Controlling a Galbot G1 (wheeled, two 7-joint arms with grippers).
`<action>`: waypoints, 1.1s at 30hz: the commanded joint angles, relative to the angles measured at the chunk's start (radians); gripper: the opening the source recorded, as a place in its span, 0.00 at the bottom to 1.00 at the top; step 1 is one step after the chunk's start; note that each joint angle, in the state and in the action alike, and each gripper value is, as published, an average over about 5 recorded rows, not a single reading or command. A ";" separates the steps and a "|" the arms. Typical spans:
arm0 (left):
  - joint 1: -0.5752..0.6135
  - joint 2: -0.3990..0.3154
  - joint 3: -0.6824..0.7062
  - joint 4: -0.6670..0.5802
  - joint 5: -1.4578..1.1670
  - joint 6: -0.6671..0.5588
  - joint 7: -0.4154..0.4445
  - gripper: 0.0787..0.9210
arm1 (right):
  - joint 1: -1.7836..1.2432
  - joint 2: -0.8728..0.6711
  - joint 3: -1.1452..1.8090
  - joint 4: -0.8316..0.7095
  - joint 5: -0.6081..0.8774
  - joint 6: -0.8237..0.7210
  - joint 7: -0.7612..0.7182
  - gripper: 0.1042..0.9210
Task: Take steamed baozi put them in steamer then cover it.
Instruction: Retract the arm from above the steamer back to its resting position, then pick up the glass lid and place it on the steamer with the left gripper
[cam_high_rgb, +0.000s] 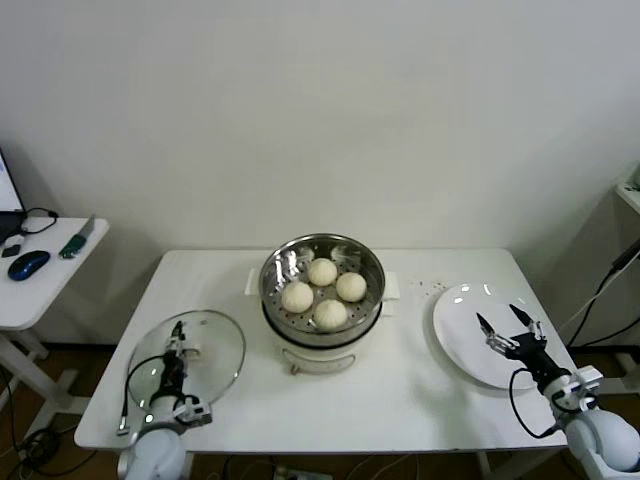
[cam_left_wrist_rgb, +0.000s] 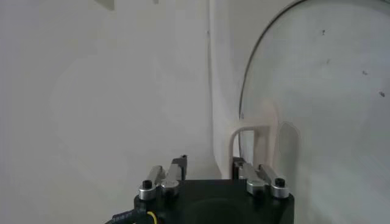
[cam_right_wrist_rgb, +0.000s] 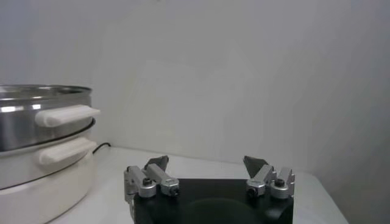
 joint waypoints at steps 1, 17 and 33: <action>-0.009 -0.002 0.002 0.001 -0.012 -0.002 -0.002 0.46 | -0.006 0.004 0.005 -0.003 -0.015 0.003 -0.003 0.88; 0.162 0.090 -0.019 -0.369 -0.012 0.164 0.036 0.08 | 0.004 0.008 0.003 -0.021 -0.038 0.014 -0.005 0.88; 0.110 0.332 0.055 -0.735 -0.073 0.441 0.171 0.08 | 0.060 0.016 -0.056 -0.030 -0.102 0.015 0.022 0.88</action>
